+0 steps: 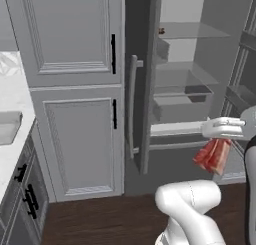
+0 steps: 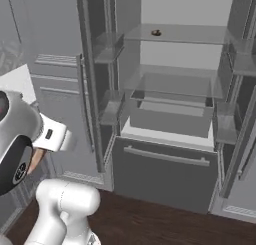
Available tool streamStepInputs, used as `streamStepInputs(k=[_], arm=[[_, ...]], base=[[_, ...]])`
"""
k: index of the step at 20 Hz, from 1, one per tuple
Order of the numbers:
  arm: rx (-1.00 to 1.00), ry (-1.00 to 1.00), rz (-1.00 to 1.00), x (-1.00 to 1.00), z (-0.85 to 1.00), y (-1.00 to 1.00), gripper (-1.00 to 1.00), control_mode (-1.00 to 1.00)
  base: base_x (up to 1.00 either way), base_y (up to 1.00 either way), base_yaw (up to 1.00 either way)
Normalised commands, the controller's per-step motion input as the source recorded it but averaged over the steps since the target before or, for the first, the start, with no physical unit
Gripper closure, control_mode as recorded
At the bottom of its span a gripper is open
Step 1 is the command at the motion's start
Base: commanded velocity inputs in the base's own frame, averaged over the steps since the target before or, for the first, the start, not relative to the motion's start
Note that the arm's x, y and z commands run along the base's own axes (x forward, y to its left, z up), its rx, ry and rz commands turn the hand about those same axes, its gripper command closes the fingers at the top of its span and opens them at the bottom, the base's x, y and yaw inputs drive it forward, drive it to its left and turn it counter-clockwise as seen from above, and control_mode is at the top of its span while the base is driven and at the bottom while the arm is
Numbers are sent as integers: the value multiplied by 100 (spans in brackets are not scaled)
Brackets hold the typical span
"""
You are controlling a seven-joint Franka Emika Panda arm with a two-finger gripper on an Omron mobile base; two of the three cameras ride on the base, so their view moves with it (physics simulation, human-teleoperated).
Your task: Place one mushroom and one steak in each tupperware on the nearby counter, to pack two identical lunches.
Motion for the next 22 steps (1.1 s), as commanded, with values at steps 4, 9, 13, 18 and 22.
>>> streamStepInputs(k=[4,9,13,18,22], arm=[[0,0,0,0,0,0,100,100],[0,0,0,0,0,0,100,100],[0,0,0,0,0,0,100,100],[0,0,0,0,0,0,100,100],[0,0,0,0,0,0,100,100]], base=[[-8,100,48],[40,77,65],[55,22,62],[60,-68,35],[34,-32,3]])
